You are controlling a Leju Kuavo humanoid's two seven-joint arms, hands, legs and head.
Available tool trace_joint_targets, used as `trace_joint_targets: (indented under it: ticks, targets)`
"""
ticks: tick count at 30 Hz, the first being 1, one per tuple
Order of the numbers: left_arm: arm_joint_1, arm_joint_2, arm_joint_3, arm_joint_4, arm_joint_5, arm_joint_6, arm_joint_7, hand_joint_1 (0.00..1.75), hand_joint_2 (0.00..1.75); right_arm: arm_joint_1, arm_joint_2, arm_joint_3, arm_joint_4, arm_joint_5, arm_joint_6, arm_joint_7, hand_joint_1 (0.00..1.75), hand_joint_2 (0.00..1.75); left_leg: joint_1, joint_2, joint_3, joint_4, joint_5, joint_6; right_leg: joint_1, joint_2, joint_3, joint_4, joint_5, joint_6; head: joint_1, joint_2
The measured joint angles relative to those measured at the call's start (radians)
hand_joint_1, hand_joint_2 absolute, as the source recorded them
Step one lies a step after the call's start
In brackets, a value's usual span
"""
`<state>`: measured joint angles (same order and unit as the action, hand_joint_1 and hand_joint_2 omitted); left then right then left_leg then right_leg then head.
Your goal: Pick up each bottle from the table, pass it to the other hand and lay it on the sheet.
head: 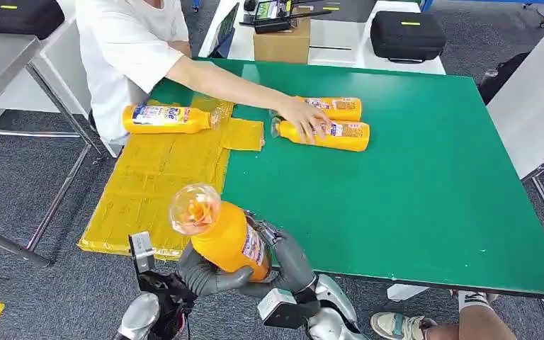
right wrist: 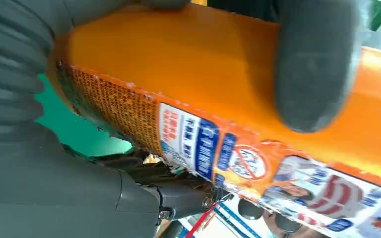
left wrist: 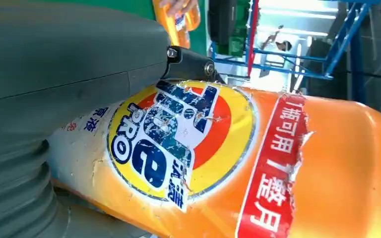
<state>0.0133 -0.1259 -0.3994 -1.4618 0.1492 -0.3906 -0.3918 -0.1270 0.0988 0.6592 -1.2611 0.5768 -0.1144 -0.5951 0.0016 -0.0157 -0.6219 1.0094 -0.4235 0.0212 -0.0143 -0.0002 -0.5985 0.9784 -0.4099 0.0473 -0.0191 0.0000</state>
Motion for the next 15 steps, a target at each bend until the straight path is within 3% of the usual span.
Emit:
trace_joint_targets:
  ticks: [6, 7, 11, 15]
  targets:
    - [0.006, 0.000, 0.032, -0.006, 0.062, -0.025, -0.008, 1.75, 1.75, -0.004, 0.021, 0.012, 0.017, 0.032, -0.058, 0.054, 0.00, 1.75, 0.000, 0.000, 0.000, 0.000, 0.000, 0.000, 0.000, 0.000, 0.000, 0.000, 0.000, 0.000, 0.000, 0.000]
    - [0.009, 0.000, 0.040, -0.015, 0.025, 0.049, 0.009, 1.75, 1.75, 0.012, 0.029, 0.012, 0.012, 0.082, -0.114, 0.063, 0.00, 1.75, 0.000, 0.000, 0.000, 0.000, 0.000, 0.000, 0.000, 0.000, 0.000, 0.000, 0.000, 0.000, 0.000, 0.000]
    - [-0.005, 0.000, 0.055, -0.016, -0.169, 0.233, 0.024, 1.75, 1.75, 0.041, 0.029, 0.011, 0.002, 0.115, -0.165, 0.079, 0.00, 1.75, 0.000, 0.000, 0.000, 0.000, 0.000, 0.000, 0.000, 0.000, 0.000, 0.000, 0.000, 0.000, 0.000, 0.000]
    - [-0.041, 0.005, 0.112, -0.010, -0.265, 0.336, 0.047, 1.75, 1.75, 0.069, 0.024, 0.012, -0.026, 0.126, -0.211, 0.077, 0.00, 1.75, 0.000, 0.001, 0.000, 0.000, 0.000, 0.000, 0.000, 0.000, 0.000, 0.000, 0.000, 0.000, 0.000, 0.000]
